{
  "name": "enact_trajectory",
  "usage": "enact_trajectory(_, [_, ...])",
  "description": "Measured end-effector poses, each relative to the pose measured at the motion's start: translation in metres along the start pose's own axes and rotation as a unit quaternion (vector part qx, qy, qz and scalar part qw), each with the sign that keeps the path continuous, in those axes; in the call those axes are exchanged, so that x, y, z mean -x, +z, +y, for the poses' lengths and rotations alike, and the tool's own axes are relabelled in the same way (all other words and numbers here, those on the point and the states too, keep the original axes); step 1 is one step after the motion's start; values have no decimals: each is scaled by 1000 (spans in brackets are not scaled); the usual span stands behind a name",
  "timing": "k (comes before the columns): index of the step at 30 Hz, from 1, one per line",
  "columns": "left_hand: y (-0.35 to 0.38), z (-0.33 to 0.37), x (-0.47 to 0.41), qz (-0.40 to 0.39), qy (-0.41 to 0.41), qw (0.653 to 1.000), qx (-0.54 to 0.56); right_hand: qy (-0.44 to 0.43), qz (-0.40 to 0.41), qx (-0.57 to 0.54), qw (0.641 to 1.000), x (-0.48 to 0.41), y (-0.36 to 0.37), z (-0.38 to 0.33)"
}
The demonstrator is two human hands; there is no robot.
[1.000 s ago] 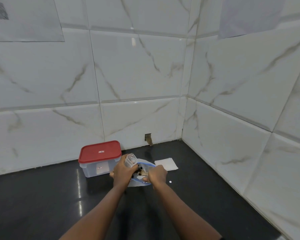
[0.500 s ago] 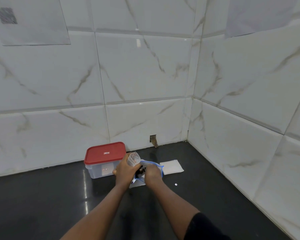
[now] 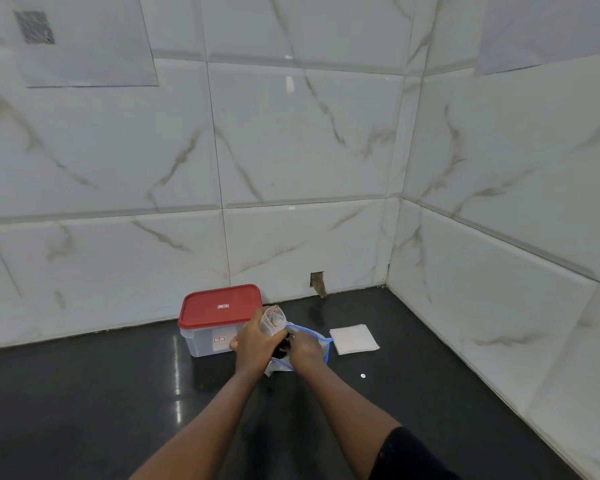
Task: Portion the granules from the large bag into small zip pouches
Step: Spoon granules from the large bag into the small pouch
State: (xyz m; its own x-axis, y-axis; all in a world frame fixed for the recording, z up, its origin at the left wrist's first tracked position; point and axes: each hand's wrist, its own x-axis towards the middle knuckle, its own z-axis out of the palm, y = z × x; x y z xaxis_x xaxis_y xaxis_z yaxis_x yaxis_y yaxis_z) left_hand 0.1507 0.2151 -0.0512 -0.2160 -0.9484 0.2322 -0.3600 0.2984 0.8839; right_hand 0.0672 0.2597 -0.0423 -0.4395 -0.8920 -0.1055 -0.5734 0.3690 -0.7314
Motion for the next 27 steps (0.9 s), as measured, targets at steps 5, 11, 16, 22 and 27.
enact_trajectory(5, [0,-4,-4,2,-2,1000,-5,48,-21,-32,998,-1,3,1])
enact_trajectory(11, [-2,-4,-8,2,1,1000,4,96,-34,-23,995,-6,11,-2])
enact_trajectory(16, [-3,-7,-8,0,7,1000,-1,111,-18,-105,988,-8,11,3])
enact_trajectory(22, [-4,-10,-9,7,-1,1000,-17,185,13,-172,967,-18,7,-2])
enact_trajectory(27, [-2,-13,-9,3,-1,1000,-26,155,3,-143,978,-20,19,9])
